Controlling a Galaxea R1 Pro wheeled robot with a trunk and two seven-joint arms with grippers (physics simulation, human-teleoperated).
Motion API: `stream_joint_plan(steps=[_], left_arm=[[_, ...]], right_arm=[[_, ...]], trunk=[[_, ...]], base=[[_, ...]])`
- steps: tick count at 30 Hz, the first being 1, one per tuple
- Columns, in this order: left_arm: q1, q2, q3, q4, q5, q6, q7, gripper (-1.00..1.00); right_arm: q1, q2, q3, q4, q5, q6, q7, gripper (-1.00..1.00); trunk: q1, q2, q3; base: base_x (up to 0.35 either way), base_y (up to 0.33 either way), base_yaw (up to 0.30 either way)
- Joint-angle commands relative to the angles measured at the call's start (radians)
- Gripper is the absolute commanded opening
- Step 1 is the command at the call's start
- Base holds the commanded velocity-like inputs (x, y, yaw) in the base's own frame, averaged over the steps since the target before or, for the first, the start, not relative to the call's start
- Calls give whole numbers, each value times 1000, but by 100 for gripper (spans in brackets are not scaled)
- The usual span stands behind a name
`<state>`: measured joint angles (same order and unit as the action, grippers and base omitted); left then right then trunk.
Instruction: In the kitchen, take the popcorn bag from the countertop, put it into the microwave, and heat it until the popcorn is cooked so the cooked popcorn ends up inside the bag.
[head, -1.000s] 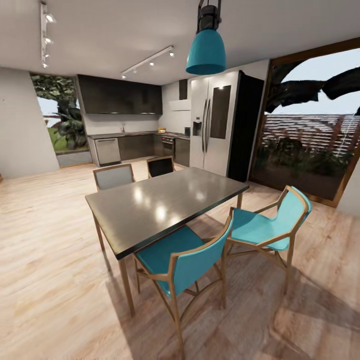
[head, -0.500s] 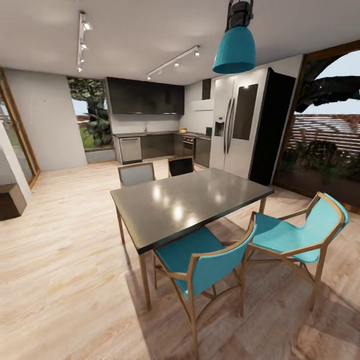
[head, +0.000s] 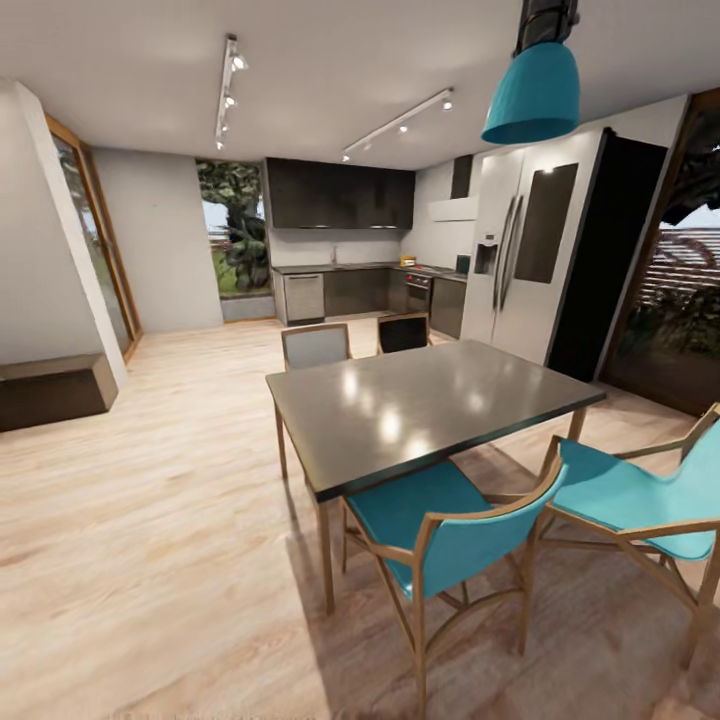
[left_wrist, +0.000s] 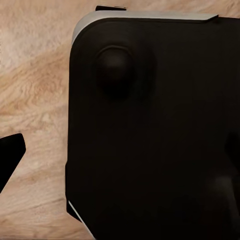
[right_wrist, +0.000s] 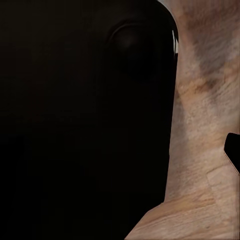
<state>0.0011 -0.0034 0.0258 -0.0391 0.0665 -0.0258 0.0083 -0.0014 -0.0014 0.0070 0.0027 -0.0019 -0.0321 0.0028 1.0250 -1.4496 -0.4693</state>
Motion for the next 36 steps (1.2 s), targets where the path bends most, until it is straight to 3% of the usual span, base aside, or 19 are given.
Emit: stream_joint_plan(steps=[1,36], left_arm=[[0,0,2,-1,8,-2,1,100],[0,-2,2,-1,12,0,1,100]], right_arm=[[0,0,0,0,-1,-3,0,100],[0,-1,4,0,3,-11,0,100]], trunk=[[0,0,-1],[0,0,-1]], base=[[0,0,277],[0,0,277]])
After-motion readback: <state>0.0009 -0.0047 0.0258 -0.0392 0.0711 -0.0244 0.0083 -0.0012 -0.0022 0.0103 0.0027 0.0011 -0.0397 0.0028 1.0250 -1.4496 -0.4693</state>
